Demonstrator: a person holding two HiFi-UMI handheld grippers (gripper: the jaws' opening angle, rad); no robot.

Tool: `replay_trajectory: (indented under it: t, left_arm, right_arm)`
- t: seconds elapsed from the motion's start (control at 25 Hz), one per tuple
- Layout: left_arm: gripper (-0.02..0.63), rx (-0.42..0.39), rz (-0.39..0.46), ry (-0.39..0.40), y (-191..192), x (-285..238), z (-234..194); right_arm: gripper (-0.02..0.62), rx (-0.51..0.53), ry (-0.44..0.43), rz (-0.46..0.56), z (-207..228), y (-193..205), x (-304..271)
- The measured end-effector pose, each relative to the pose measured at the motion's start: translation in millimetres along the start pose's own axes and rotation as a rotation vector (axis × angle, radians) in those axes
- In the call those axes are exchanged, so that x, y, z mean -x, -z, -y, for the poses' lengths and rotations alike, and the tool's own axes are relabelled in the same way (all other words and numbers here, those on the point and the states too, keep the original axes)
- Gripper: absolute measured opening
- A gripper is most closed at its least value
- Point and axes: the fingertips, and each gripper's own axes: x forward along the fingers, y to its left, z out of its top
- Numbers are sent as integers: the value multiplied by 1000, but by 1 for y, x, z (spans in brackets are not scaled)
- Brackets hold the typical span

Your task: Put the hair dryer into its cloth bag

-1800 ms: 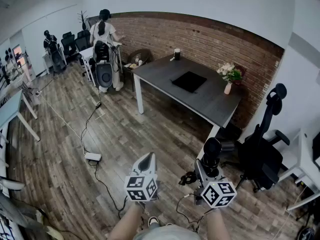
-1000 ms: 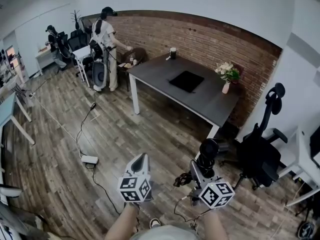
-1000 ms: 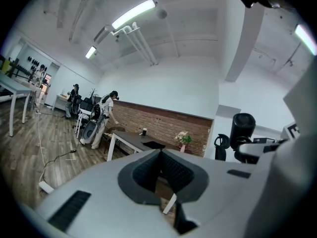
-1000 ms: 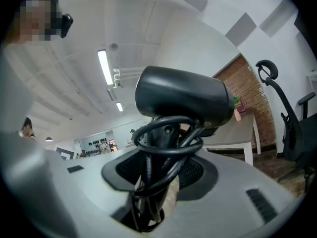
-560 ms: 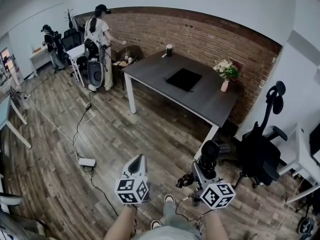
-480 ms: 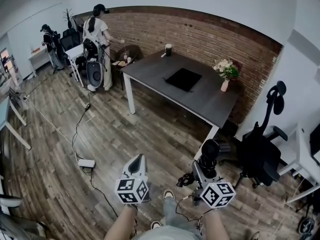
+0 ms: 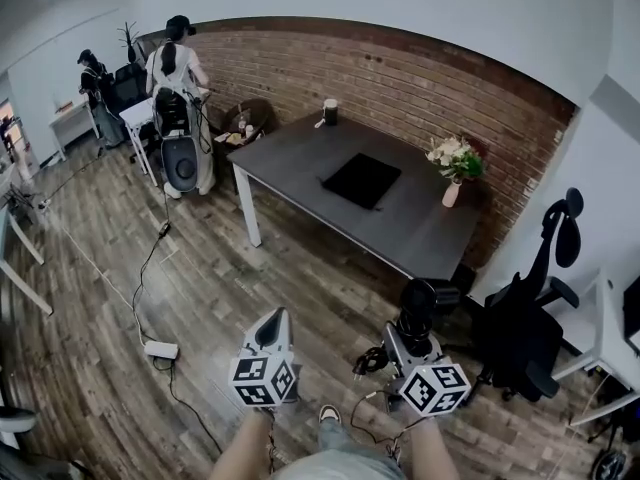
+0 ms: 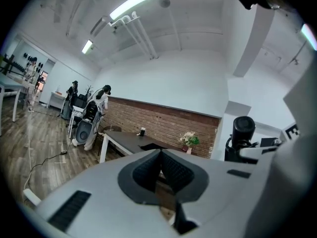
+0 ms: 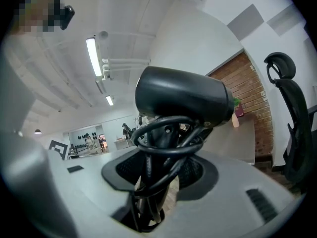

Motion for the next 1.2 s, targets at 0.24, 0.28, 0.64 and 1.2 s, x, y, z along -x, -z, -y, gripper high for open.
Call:
replay_trajectory:
  t: [0.24,0.28,0.64,1.2]
  left_arm:
    - [6,1,-3,-2,-8,-76,0]
    - [6,2,-3,-2,-9,-87,0]
    - [6,-6,-2,-12,-16,-169,-2]
    - [6,-40,-46,-23,-17,-238,-17]
  right_arm:
    - [184,4,6,-4,47,-24,-58]
    - [184,4,6,-6,54,-27,-66]
    - [186,-2,-5,-17,107,-44,-131]
    - [187,-55,30,-53,155,-39,-190]
